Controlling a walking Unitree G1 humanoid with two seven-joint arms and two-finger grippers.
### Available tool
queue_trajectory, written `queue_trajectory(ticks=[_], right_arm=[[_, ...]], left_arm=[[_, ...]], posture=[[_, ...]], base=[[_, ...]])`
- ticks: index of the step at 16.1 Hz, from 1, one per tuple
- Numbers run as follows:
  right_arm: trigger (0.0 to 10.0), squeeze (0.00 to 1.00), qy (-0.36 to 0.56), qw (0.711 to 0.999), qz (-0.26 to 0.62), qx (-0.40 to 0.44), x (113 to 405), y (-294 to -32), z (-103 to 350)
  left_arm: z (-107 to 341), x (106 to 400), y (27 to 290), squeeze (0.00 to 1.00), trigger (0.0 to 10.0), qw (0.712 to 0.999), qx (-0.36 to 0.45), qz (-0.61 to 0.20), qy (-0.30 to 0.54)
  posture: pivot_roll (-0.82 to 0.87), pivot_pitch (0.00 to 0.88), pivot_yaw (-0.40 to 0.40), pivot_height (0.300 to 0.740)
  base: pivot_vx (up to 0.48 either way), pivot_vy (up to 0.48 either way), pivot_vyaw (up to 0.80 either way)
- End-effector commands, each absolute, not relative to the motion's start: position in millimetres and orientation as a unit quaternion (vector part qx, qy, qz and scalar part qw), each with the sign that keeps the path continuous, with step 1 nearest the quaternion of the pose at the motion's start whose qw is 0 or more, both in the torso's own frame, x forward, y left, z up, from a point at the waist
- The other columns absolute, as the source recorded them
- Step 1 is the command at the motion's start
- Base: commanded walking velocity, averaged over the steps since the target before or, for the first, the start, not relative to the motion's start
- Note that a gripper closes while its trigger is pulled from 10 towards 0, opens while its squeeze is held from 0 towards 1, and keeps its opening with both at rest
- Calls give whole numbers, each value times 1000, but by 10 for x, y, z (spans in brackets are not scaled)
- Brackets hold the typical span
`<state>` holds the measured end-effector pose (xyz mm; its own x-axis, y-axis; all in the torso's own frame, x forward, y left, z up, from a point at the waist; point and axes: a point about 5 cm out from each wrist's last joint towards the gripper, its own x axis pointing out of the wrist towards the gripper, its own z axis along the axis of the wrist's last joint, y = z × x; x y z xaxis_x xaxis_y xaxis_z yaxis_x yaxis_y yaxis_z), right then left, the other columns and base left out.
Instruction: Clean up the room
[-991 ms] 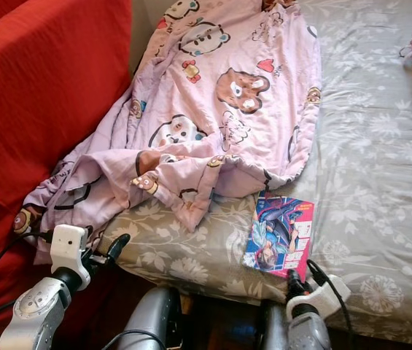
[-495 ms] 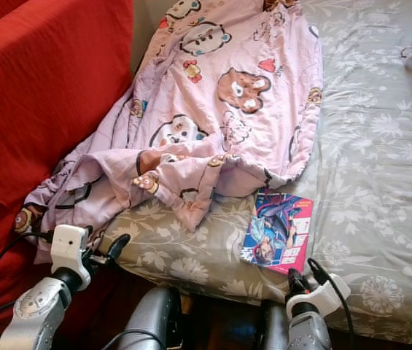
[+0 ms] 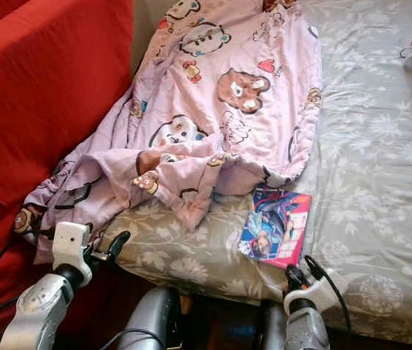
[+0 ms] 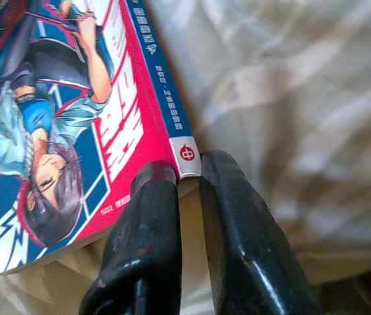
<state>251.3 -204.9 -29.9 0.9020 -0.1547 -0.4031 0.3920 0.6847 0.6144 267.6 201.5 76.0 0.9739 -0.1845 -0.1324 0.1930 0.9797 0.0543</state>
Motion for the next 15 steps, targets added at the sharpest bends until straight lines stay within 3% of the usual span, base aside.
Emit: queue_trajectory(ticks=[1, 5, 11, 15], right_arm=[[0, 0, 156, 913, -124, 356, 2551, -1947, -272], [0, 0, 129, 941, -89, 302, 2624, -1916, -165], [0, 0, 42, 966, -160, 198, 2498, -2245, 26], [0, 0, 28, 974, -144, 172, 2495, -2231, 121]], left_arm=[[697, 2666, 2093, 0, 10000, 993, 55, -72, 72], [642, 2764, 2128, 0, 10000, 995, 57, -45, 71], [467, 2872, 2136, 0, 10000, 995, 48, -2, 83], [402, 2913, 2140, 0, 10000, 995, 48, 6, 88]], posture=[[150, 193, 131, 636], [125, 133, 89, 636], [59, 16, 21, 636], [48, 0, 5, 636]], base=[[0, 0, 0], [0, 0, 0], [0, 0, 0], [0, 0, 0]])
